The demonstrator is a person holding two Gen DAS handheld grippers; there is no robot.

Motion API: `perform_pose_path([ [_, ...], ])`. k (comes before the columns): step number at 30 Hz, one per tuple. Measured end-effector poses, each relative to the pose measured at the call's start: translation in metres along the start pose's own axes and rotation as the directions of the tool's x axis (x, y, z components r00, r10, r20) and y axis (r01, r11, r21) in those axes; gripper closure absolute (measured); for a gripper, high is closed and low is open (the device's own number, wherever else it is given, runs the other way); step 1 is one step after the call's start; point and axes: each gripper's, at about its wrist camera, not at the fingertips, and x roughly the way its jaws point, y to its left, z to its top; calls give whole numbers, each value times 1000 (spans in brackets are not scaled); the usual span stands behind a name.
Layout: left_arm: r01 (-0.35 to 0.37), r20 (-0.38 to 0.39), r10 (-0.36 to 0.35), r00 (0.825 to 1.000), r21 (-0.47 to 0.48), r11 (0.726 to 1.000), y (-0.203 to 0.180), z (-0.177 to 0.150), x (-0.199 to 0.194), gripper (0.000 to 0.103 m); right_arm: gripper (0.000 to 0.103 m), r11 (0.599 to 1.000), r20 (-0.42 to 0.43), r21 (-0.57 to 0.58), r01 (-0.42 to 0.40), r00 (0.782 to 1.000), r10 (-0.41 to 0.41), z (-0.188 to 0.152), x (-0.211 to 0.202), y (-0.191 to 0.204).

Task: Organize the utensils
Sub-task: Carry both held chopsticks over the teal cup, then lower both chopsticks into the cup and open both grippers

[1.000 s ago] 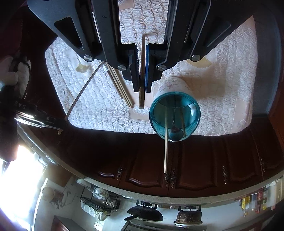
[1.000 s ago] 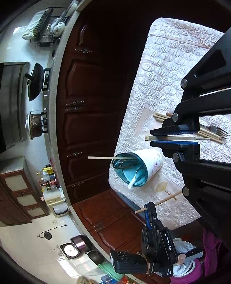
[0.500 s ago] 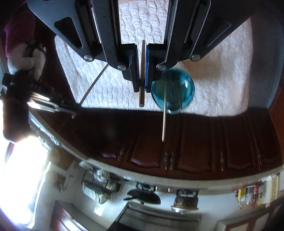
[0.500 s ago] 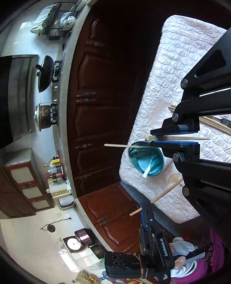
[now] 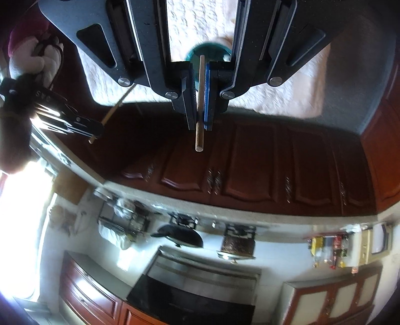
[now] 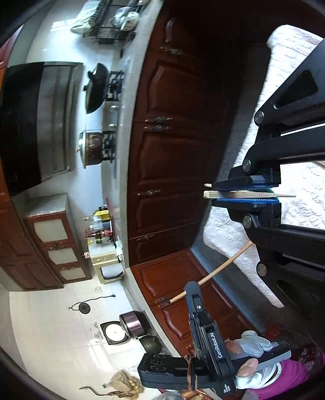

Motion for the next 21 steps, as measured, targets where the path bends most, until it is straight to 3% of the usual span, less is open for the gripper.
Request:
perform_pose_path([
  [10,-94,-44,94,995,0,996,21,-1,52,99,98,1000,-2,22,16,1000,-16,21,54,-2],
  [21,-134,-157,134,979,9,991,25,-34,117,99,98,997,-126,72,0,992,9,-10,127,-21],
])
